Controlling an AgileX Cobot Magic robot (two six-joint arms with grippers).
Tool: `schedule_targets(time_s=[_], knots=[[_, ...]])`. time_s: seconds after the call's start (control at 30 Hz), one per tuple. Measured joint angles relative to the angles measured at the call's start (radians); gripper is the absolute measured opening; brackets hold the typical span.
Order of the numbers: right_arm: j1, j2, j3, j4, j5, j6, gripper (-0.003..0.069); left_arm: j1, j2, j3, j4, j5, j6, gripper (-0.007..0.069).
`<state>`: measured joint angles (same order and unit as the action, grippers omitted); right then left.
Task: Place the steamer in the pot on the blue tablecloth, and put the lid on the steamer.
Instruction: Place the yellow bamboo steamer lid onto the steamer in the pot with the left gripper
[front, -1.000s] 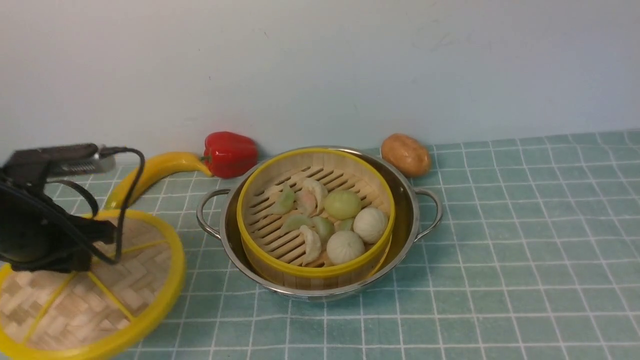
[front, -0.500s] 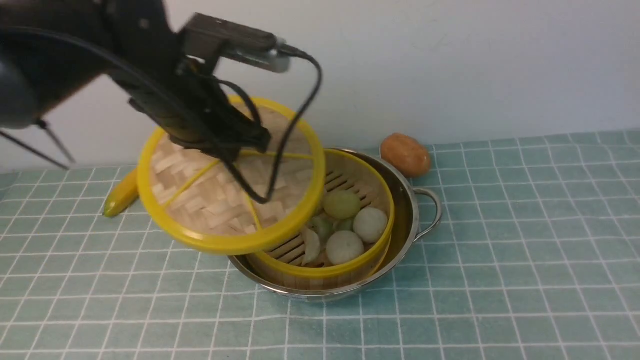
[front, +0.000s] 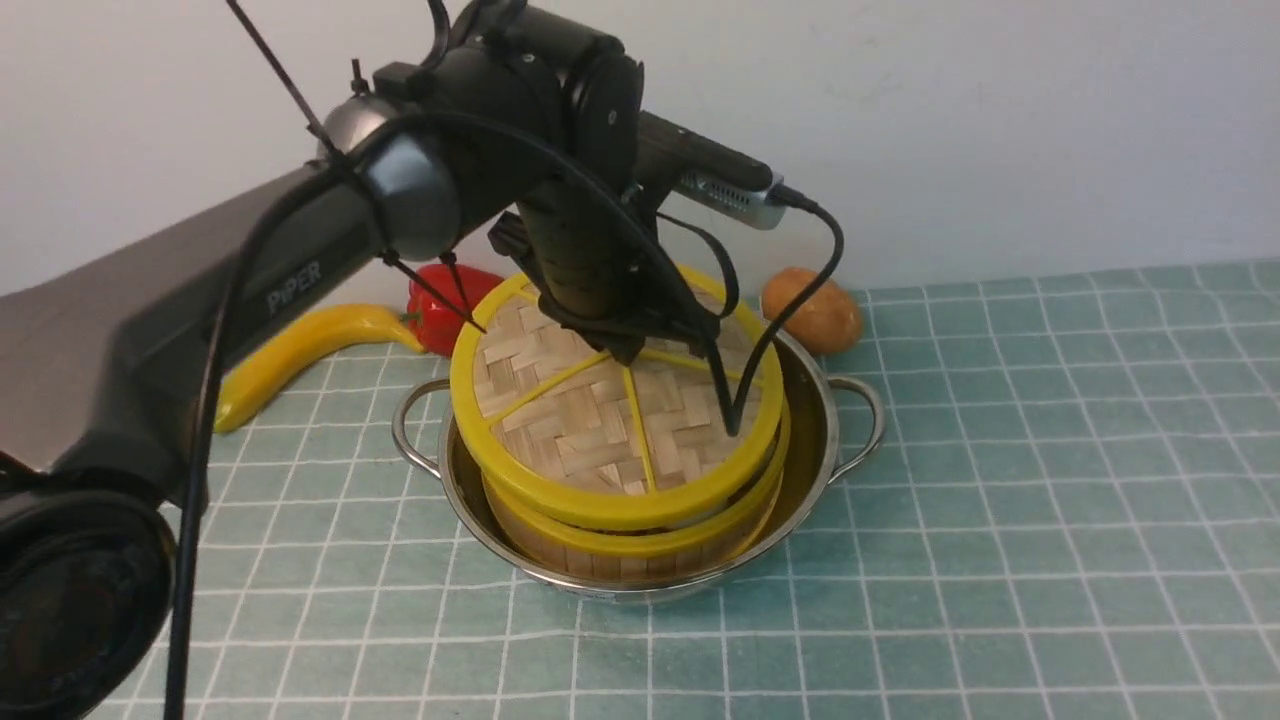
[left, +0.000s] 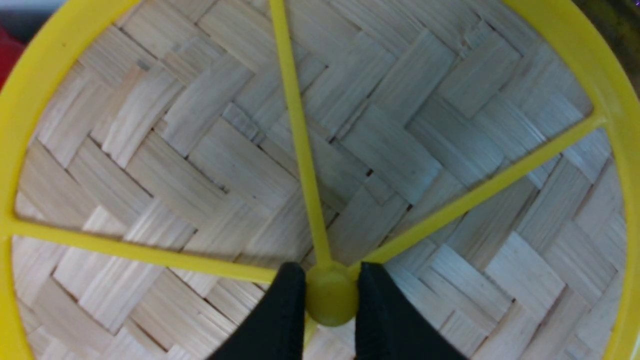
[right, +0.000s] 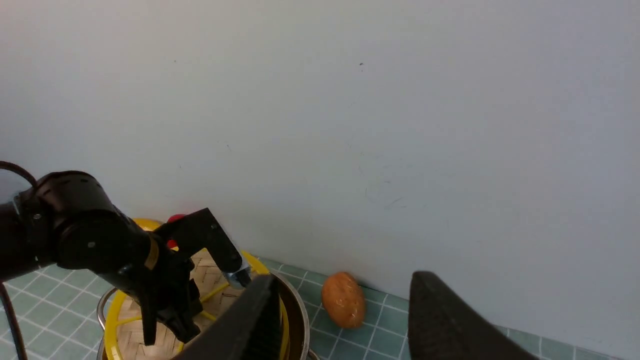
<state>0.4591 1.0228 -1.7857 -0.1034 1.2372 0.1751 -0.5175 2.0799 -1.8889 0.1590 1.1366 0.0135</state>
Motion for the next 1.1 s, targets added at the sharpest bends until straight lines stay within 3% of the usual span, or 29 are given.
schedule_targets(time_s=[1.1], knots=[[0.000, 0.000, 0.001, -0.001, 0.000, 0.001, 0.0363, 0.000, 0.019, 0.000, -0.028, -0.012, -0.005, 0.0120]])
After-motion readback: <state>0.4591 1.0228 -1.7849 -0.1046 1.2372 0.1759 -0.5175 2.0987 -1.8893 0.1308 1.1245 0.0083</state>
